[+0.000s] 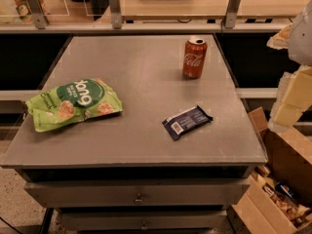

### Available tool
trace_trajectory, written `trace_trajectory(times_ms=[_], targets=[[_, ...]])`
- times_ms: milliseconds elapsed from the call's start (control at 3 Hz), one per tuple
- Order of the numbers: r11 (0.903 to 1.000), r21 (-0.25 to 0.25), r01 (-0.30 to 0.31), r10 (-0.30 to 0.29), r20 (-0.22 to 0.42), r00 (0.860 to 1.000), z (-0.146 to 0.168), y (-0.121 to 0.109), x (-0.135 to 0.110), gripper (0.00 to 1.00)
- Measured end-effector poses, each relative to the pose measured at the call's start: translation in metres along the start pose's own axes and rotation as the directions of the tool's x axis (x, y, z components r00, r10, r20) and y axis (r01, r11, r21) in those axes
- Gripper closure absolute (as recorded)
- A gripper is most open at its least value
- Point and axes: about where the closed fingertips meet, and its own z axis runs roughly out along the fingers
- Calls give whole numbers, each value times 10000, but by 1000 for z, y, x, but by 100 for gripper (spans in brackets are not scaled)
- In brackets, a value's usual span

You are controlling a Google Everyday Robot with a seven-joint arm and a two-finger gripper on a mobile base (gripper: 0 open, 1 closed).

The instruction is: Move rxbar blueberry near green rice chip bag

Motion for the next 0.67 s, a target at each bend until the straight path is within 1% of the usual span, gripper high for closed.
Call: trace_trajectory(times_ms=[333,667], targets=[[10000,2,0,0,1,10000,0,0,0,0],[9996,286,-23,24,-58,10000,-2,-2,-2,0]])
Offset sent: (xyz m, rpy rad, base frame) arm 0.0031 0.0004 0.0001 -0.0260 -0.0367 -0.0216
